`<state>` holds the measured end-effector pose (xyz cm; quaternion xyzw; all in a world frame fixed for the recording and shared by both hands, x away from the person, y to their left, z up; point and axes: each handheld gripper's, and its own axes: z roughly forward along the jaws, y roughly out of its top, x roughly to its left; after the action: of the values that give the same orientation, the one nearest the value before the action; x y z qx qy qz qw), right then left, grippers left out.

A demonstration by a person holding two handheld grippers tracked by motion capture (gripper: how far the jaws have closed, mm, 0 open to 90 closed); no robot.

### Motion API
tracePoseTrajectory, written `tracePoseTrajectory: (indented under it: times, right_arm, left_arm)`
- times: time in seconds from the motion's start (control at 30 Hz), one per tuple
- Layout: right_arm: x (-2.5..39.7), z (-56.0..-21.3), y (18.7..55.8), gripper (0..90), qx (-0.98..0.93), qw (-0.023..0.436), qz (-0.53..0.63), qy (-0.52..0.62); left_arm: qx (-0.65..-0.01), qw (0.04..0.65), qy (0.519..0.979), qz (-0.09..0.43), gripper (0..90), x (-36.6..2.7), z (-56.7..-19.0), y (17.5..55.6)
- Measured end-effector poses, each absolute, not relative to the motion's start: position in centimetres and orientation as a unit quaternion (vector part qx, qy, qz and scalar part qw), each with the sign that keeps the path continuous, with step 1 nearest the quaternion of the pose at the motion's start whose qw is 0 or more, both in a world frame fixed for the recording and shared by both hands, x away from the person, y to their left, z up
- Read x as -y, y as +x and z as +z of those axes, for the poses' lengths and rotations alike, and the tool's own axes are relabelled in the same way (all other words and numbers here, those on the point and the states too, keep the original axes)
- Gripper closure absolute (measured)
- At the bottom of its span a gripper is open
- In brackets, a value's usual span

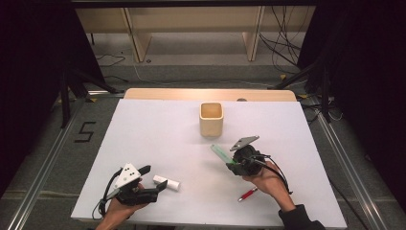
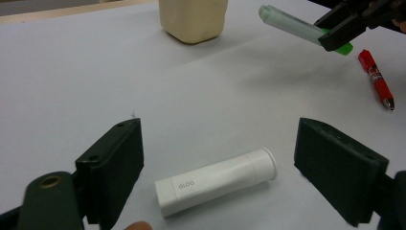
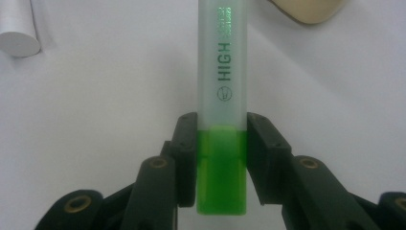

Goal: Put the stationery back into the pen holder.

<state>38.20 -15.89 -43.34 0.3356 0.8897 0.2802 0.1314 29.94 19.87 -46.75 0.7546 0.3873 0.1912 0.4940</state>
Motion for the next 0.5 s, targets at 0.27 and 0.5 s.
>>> tracePoseTrajectory:
  times: [0.27, 0.5]
  right_arm:
    - [16.02, -43.14, 38.13, 67.4, -0.886, 0.133, 0.292, 0.335]
    - [16.00, -42.80, 37.83, 67.4, -0.885, 0.133, 0.309, 0.323]
  left_arm:
    - [-0.388, 0.493, 0.755, 0.192, 16.8, -19.87, -46.75, 29.94]
    - [-0.388, 0.493, 0.755, 0.191, 16.8, -19.87, -46.76, 29.95]
